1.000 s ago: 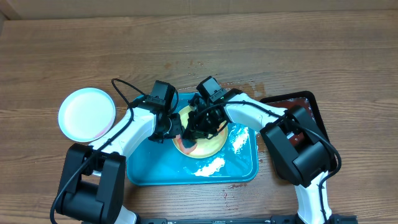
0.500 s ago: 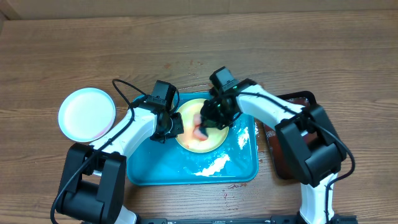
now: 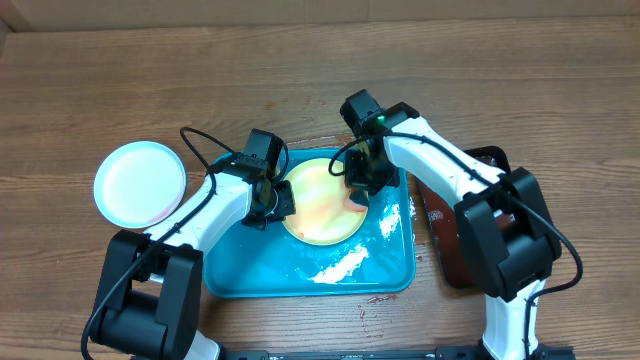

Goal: Clean dirty plates on tray and stack at the side
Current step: 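Scrub the yellow plate with the sponge while the left gripper holds it, then lift the sponge away with the right gripper to the black tray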

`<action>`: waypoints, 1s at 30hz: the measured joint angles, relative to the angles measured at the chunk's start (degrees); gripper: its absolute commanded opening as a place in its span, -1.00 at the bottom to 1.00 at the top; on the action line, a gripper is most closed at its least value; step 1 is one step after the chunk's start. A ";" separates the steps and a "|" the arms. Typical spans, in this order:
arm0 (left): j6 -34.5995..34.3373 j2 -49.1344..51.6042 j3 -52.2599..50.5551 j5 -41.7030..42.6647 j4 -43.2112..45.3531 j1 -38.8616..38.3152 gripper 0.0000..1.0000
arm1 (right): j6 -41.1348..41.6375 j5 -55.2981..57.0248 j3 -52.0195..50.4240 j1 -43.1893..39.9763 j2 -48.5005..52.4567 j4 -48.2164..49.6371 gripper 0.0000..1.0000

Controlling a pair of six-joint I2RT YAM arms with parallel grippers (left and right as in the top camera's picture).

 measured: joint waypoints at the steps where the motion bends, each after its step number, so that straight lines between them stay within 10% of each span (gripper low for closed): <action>1: 0.00 0.02 0.00 0.02 0.02 0.00 -0.91 | -1.20 0.33 0.00 0.17 -0.13 -0.13 -0.92; 30: -0.59 -0.63 10.25 -7.56 -14.58 0.02 -0.91 | 5.31 10.93 1.09 -8.85 -25.22 -28.94 -0.92</action>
